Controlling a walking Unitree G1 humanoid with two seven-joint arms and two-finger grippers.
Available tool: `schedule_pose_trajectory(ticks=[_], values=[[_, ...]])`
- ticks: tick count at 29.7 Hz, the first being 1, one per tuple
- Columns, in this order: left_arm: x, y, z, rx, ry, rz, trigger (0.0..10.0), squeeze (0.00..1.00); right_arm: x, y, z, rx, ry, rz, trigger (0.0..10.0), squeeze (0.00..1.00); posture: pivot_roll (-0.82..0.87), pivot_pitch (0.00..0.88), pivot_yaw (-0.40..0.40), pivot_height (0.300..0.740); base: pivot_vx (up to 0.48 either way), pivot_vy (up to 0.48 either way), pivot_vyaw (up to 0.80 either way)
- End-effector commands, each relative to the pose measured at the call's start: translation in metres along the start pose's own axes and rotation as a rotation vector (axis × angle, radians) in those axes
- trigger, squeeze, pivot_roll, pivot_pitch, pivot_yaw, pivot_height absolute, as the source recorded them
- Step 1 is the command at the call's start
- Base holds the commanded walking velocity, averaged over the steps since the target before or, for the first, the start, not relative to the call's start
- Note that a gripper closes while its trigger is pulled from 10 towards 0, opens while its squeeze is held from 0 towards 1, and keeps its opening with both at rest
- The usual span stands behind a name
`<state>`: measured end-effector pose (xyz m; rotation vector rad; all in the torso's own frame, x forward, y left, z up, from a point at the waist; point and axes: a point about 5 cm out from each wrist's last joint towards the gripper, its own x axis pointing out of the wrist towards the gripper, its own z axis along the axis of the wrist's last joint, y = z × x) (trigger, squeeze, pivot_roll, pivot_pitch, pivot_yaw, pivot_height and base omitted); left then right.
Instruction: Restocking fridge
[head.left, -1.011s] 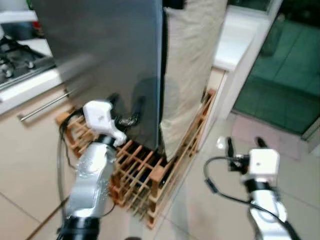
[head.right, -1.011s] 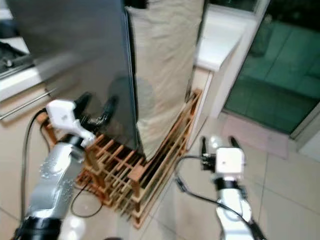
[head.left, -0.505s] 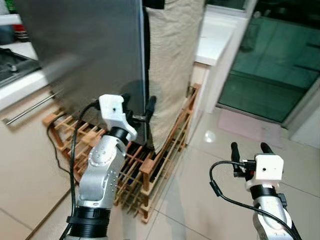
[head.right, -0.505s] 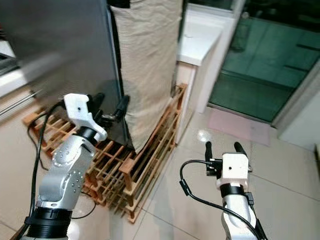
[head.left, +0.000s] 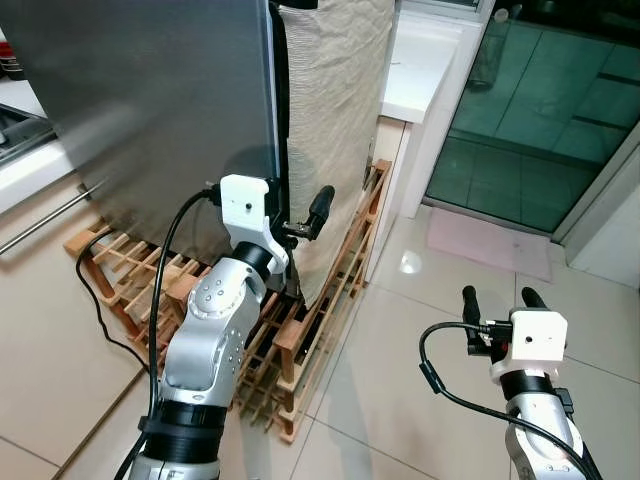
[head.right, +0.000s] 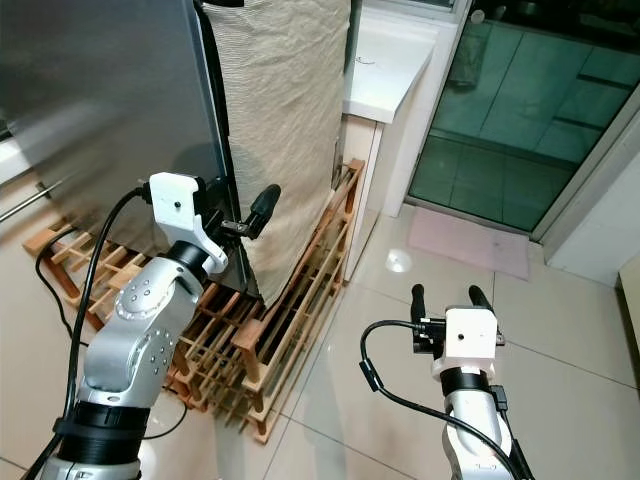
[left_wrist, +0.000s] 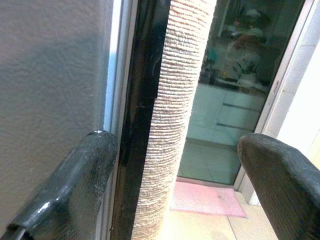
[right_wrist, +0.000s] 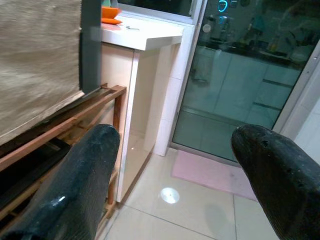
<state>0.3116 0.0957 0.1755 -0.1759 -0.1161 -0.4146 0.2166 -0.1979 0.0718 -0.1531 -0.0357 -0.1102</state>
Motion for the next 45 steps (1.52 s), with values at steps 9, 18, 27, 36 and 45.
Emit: schedule_pose_trajectory(ticks=[9,18,27,36,45], values=[[0.038,-0.035,0.001,-0.078,0.078,-0.248,10.0,0.0,-0.001,0.003,-0.007,0.04,0.052,0.023,10.0,0.0,-0.02,0.0,-0.008,0.74,0.0,0.0,0.0],[0.047,-0.069,-0.01,-0.173,0.111,-0.473,10.0,0.0,-0.005,0.004,-0.014,0.059,0.098,0.054,10.0,0.0,-0.02,0.0,-0.005,0.74,0.0,0.0,0.0],[0.043,-0.113,0.002,-0.314,0.069,-0.76,10.0,0.0,-0.006,0.005,-0.022,0.085,0.132,0.086,10.0,0.0,-0.02,0.0,-0.008,0.74,0.0,0.0,0.0],[0.034,-0.123,0.02,-0.447,0.003,-0.892,10.0,0.0,-0.011,0.008,-0.038,0.1,0.176,0.1,10.0,0.0,-0.02,0.0,-0.004,0.74,0.0,0.0,0.0],[0.027,-0.103,0.019,-0.457,0.035,-0.912,10.0,0.0,-0.009,-0.001,-0.057,0.093,0.207,0.092,10.0,0.0,-0.02,0.0,0.002,0.74,0.0,0.0,0.0]])
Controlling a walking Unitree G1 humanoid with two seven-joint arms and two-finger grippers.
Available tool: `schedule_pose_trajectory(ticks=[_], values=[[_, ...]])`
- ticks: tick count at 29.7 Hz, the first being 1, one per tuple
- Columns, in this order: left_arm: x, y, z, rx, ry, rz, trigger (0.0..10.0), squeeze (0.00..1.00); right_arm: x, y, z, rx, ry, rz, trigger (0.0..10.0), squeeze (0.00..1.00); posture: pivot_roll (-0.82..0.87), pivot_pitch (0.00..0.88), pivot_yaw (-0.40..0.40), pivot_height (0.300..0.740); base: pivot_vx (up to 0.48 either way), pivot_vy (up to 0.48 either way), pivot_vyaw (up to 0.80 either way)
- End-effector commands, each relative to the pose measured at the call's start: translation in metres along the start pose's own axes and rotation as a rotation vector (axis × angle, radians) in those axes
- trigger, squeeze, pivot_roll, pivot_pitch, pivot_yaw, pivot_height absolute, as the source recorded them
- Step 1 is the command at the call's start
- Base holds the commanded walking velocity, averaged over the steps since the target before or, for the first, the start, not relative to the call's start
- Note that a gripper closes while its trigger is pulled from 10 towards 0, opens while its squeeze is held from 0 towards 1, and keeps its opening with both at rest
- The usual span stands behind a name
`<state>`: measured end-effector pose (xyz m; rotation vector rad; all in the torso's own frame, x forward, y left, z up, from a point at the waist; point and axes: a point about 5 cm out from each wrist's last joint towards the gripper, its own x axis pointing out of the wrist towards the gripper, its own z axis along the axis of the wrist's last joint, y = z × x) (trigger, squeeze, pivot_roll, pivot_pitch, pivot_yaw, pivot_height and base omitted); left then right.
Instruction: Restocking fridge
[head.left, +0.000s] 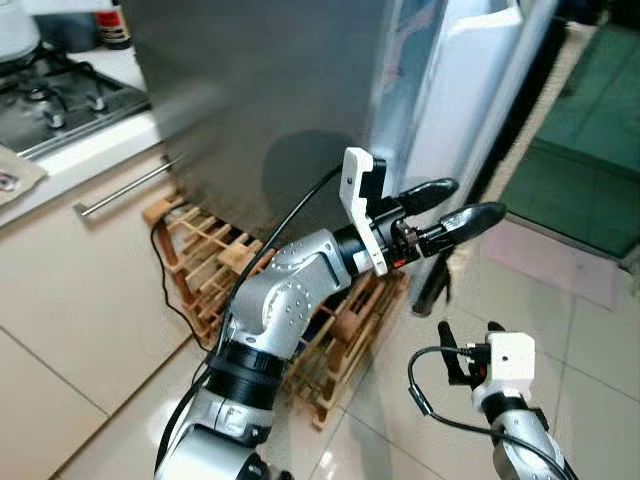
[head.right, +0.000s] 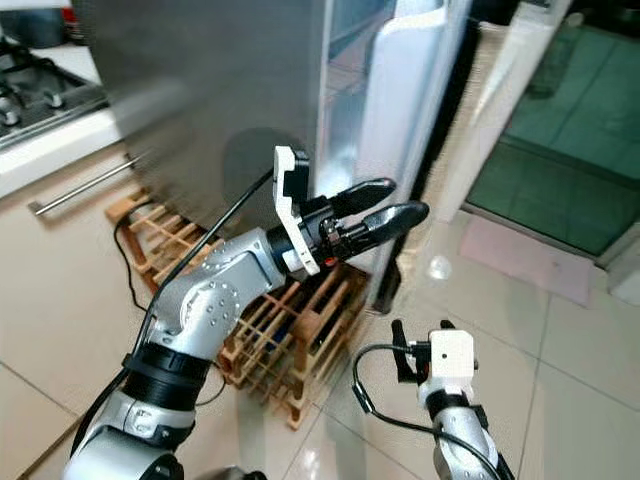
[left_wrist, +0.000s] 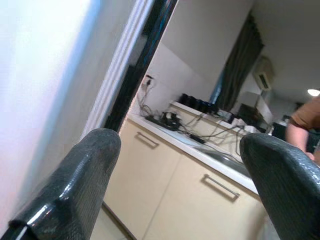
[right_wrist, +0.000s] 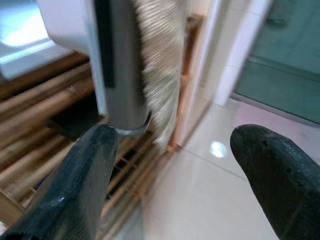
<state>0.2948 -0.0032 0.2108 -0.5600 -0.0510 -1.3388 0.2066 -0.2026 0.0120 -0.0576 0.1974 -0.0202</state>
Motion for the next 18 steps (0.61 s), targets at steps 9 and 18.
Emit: schedule_pose_trajectory(ticks=[9,18], values=[[-0.074,0.046,0.031,0.227,-0.017,0.466,10.0,0.0,0.01,-0.001,0.01,-0.018,-0.082,0.019,10.0,0.0,0.01,0.0,0.002,0.74,0.0,0.0,0.0],[-0.155,0.058,0.018,0.363,-0.122,1.049,10.0,0.0,0.028,0.025,0.046,0.004,-0.208,0.158,10.0,0.0,0.04,0.0,0.004,0.74,0.0,0.0,0.0]])
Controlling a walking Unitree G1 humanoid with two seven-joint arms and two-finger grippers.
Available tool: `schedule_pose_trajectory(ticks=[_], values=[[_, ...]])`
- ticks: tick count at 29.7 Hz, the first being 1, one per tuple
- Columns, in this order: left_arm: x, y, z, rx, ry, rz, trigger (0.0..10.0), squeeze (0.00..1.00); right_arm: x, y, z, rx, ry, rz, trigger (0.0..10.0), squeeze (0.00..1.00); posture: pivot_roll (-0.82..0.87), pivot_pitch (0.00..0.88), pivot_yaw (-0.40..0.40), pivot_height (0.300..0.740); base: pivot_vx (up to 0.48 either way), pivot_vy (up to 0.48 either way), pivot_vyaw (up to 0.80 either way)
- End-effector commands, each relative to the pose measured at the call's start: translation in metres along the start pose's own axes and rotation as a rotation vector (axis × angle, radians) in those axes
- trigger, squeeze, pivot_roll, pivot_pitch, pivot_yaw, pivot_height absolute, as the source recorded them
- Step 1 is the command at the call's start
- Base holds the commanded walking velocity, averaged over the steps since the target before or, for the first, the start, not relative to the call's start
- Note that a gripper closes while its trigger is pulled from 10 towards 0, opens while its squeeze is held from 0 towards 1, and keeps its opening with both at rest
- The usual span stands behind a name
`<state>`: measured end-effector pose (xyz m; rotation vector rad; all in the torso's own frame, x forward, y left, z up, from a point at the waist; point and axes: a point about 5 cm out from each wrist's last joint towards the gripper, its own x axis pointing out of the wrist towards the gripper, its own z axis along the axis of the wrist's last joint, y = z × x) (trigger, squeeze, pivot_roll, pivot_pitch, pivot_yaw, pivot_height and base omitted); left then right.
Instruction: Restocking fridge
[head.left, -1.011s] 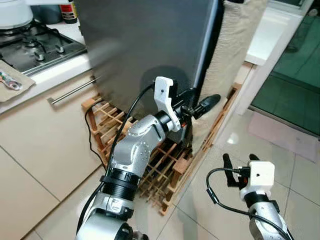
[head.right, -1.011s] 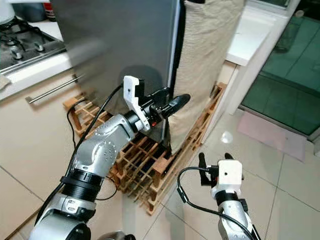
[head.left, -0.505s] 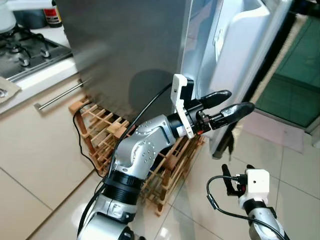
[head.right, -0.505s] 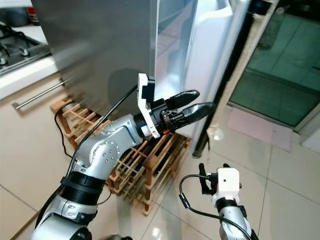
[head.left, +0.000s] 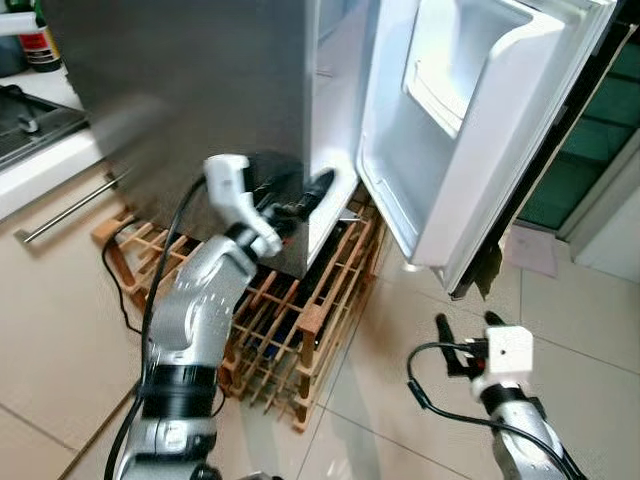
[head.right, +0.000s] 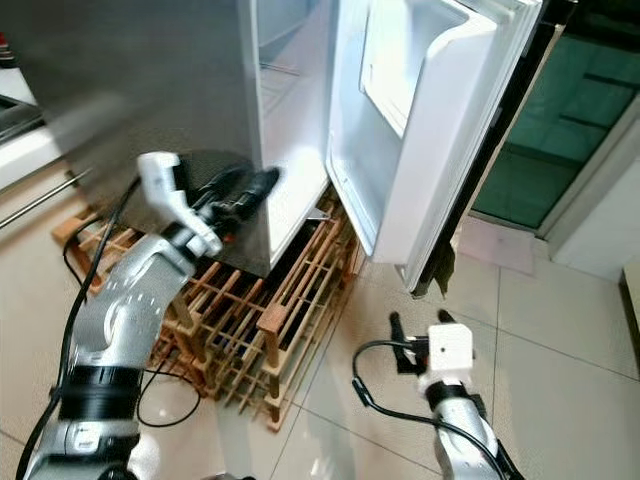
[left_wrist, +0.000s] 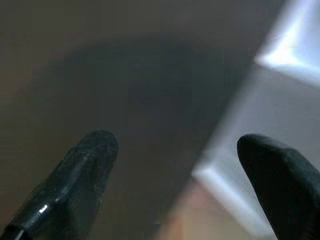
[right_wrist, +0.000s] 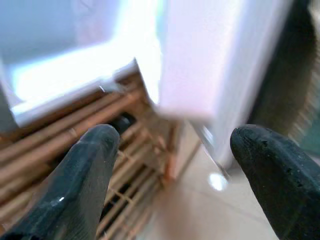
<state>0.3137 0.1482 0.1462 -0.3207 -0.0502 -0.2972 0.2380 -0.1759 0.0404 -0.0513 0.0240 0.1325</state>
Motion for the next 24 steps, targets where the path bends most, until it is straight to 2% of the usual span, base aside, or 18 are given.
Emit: schedule_pose_trajectory(ticks=[1,2,3,4,8,11,14,17,19,24], values=[[-0.003,0.005,0.004,0.114,-0.026,0.074,10.0,0.0,0.01,0.001,0.014,0.007,-0.048,0.018,10.0,0.0,0.04,0.0,0.0,0.74,0.0,0.0,0.0],[-0.003,0.005,0.004,0.114,-0.026,0.074,10.0,0.0,0.01,0.001,0.014,0.007,-0.048,0.018,10.0,0.0,0.04,0.0,0.0,0.74,0.0,0.0,0.0],[-0.007,0.007,0.0,0.183,-0.011,0.106,10.0,0.0,0.013,0.002,0.018,0.003,-0.063,0.021,10.0,0.0,0.05,0.0,-0.006,0.74,0.0,0.0,0.0],[-0.01,0.007,-0.002,0.217,-0.012,0.119,10.0,0.0,0.017,0.0,0.023,-0.002,-0.075,0.002,10.0,0.0,0.05,0.0,-0.006,0.74,0.0,0.0,0.0],[-0.017,0.005,-0.002,0.261,-0.044,0.13,10.0,0.0,0.03,-0.013,0.036,-0.003,-0.094,-0.09,10.0,0.0,0.05,0.0,-0.004,0.74,0.0,0.0,0.0],[-0.021,0.004,-0.003,0.23,-0.053,0.142,10.0,0.0,0.04,-0.018,0.053,-0.017,-0.133,-0.107,10.0,0.0,0.06,0.0,0.003,0.74,0.0,-0.16,0.0],[-0.02,0.004,-0.003,0.244,-0.056,0.174,10.0,0.0,0.057,-0.014,0.073,-0.046,-0.175,-0.079,10.0,0.0,0.05,0.0,0.008,0.74,0.0,-0.477,0.34],[-0.019,0.004,-0.003,0.249,-0.06,0.189,10.0,0.0,0.064,-0.01,0.078,-0.044,-0.181,-0.06,10.0,0.0,0.06,0.0,0.008,0.74,0.0,-0.469,0.48],[-0.017,0.005,-0.002,0.232,-0.074,0.208,10.0,0.0,0.07,-0.006,0.084,-0.02,-0.186,-0.037,10.0,0.0,0.06,0.0,0.008,0.74,0.0,0.0,0.0],[-0.014,0.005,-0.004,0.22,-0.06,0.222,10.0,0.0,0.084,0.004,0.092,-0.049,-0.185,0.044,10.0,0.0,0.05,0.0,0.017,0.74,0.0,0.0,0.0]])
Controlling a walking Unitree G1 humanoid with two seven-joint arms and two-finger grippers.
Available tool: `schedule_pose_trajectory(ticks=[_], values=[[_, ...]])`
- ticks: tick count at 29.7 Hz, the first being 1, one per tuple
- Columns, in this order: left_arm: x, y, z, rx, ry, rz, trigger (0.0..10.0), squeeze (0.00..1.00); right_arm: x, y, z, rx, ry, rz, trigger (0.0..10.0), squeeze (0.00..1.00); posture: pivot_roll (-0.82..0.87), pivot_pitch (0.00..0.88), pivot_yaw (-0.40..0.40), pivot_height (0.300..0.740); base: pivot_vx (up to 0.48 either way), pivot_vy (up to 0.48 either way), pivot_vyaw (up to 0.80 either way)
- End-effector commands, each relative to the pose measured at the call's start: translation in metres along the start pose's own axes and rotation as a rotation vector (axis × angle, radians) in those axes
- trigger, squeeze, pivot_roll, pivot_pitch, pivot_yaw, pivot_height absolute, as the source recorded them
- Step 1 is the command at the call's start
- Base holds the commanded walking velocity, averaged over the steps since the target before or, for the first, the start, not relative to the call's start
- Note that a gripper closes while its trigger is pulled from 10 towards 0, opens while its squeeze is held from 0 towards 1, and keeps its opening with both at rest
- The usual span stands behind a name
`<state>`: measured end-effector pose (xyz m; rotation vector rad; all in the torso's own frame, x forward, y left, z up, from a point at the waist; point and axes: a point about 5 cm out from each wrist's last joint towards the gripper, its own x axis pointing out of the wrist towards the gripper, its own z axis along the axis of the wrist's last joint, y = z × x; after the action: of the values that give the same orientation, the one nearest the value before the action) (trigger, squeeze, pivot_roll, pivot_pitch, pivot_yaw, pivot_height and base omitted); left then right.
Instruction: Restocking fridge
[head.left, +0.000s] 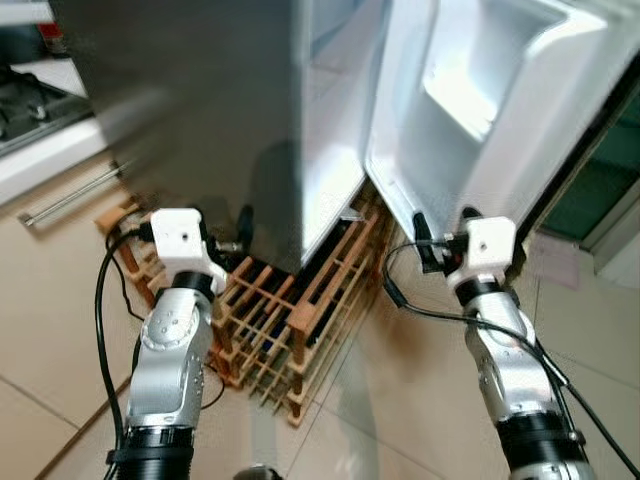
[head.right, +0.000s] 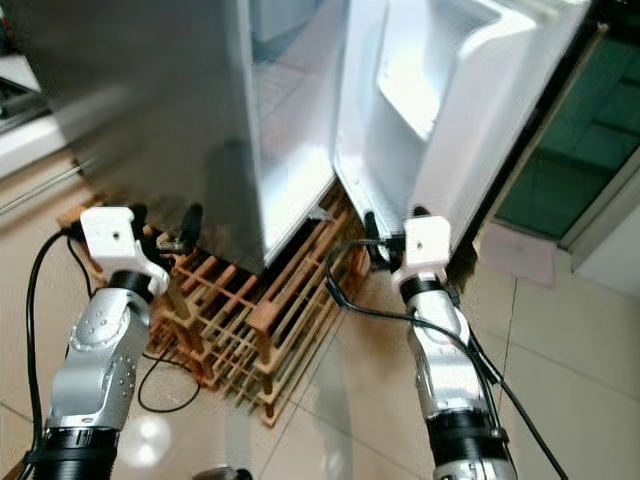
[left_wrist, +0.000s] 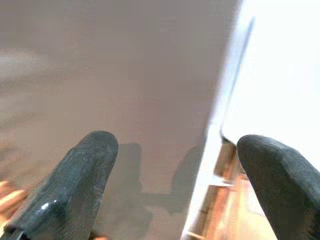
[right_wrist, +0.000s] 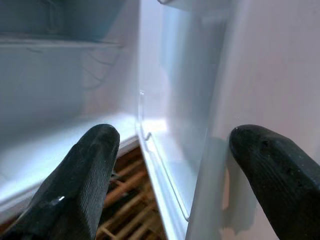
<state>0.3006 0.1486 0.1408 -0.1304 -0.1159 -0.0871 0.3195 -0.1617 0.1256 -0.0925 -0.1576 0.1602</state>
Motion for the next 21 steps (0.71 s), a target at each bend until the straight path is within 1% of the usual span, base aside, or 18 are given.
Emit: schedule_pose_trajectory(ticks=[1,5,7,9,11,13,14,15,16,18,19,21], values=[[0.002,0.006,0.0,0.015,0.01,0.023,10.0,0.0,0.011,0.007,0.007,0.008,-0.007,0.046,10.0,0.0,0.05,0.0,0.021,0.74,0.0,0.0,0.0],[0.006,0.002,0.001,0.001,0.007,0.004,10.0,0.0,0.023,0.008,0.014,0.005,-0.024,0.065,10.0,0.0,0.05,0.0,0.027,0.74,0.0,0.0,0.0],[0.007,0.002,0.001,0.0,0.007,0.002,10.0,0.0,0.025,0.008,0.015,0.002,-0.023,0.069,10.0,0.0,0.05,0.0,0.028,0.74,0.0,0.0,0.0],[0.008,0.001,0.001,-0.01,0.005,-0.002,10.0,0.0,0.028,0.003,0.015,-0.06,-0.011,0.06,10.0,0.0,0.05,0.0,0.029,0.74,0.0,0.0,0.0],[0.009,-0.001,0.003,-0.017,0.0,-0.008,10.0,0.0,0.028,-0.013,0.014,-0.18,0.007,0.005,10.0,0.0,0.05,0.0,0.029,0.74,0.0,0.0,0.0],[0.009,-0.003,0.003,-0.021,0.0,-0.015,10.0,0.0,0.025,-0.034,0.013,-0.283,0.025,-0.077,10.0,0.0,0.04,0.0,0.03,0.74,0.0,0.0,0.0],[0.008,-0.002,0.001,-0.021,0.008,-0.013,10.0,0.0,0.022,-0.049,0.012,-0.262,0.037,-0.136,10.0,0.0,0.04,0.0,0.034,0.74,0.0,0.0,0.0],[0.008,-0.002,0.001,-0.021,0.008,-0.013,10.0,0.0,0.022,-0.049,0.012,-0.262,0.037,-0.136,10.0,0.0,0.04,0.0,0.034,0.74,0.0,0.0,0.0],[0.009,-0.001,-0.001,-0.015,0.019,-0.004,10.0,0.0,0.021,-0.05,0.013,-0.22,0.028,-0.122,10.0,0.0,0.04,0.0,0.035,0.74,0.0,0.0,0.0],[0.009,-0.001,-0.002,-0.011,0.023,-0.001,10.0,0.0,0.022,-0.049,0.014,-0.211,0.023,-0.107,10.0,0.0,0.04,0.0,0.035,0.74,0.0,0.0,0.0],[0.011,0.001,-0.005,0.015,0.037,0.014,10.0,0.0,0.023,-0.045,0.015,-0.197,0.015,-0.079,10.0,0.0,0.03,0.0,0.036,0.74,0.0,0.0,0.0],[0.012,0.002,-0.007,0.021,0.051,0.027,10.0,0.0,0.025,-0.042,0.016,-0.174,0.008,-0.06,10.0,0.0,0.03,0.0,0.036,0.74,0.0,0.0,0.0]])
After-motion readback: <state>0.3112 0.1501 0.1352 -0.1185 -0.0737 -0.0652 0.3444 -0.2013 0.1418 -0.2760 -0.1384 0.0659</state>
